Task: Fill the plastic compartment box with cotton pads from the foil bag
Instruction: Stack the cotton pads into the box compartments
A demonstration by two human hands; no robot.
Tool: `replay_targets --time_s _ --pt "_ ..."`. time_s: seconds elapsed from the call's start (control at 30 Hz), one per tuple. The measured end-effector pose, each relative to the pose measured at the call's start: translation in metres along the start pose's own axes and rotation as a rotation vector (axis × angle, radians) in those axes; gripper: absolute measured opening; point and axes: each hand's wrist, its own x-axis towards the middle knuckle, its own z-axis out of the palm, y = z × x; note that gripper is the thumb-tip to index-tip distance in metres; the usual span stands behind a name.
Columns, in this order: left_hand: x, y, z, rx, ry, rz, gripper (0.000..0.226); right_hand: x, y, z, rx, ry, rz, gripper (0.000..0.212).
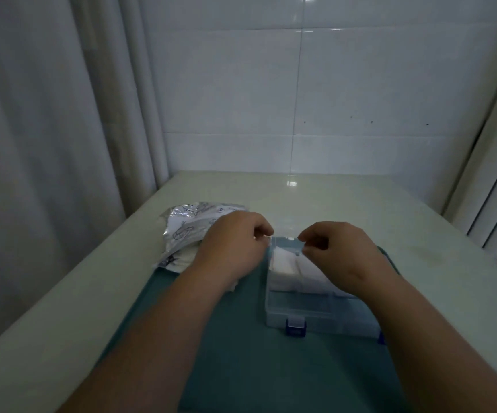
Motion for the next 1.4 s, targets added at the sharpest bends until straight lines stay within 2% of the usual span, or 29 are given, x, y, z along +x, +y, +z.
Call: replay_targets --time_s 0.17,0.3,0.4,0.47,0.7,0.83,1.0,1.17,1.27,1.4 --pt "-0.009 -0.025 -0.02 0.049 0.05 -0.084 0.033 -0.004 -0.009 0.008 0.035 -0.019 -0.029 0.026" --pt "-0.024 -0.039 -0.019 0.178 0.095 -0.108 0.032 -0.006 -0.012 0.013 0.048 -0.044 -0.045 0.027" --pt "-0.024 -0.044 -0.016 0.31 0.059 -0.068 0.034 -0.005 -0.011 0.014 0.054 -0.047 -0.048 0.026" --pt "-0.024 -0.047 -0.015 0.369 0.015 -0.056 0.043 -0.004 -0.01 0.013 0.058 -0.047 -0.051 0.027" --pt "-0.022 -0.051 -0.012 0.437 0.013 -0.017 0.066 -0.004 -0.01 0.012 0.053 -0.038 -0.058 0.026" --pt "-0.022 -0.051 -0.008 0.51 -0.019 -0.029 0.07 -0.005 -0.011 0.012 0.039 -0.032 -0.066 0.027" --pt "-0.022 -0.053 -0.006 0.561 -0.026 -0.053 0.064 -0.005 -0.011 0.013 0.039 -0.038 -0.074 0.028" --pt "-0.022 -0.049 -0.009 0.591 0.066 0.008 0.027 -0.005 -0.01 0.013 0.053 -0.039 -0.071 0.028" --pt "-0.024 -0.045 -0.013 0.645 0.056 0.056 0.017 -0.005 -0.01 0.012 0.057 -0.036 -0.07 0.028" --pt "-0.026 -0.039 -0.014 0.47 0.04 0.09 0.014 -0.006 -0.01 0.012 0.077 -0.041 -0.073 0.027"
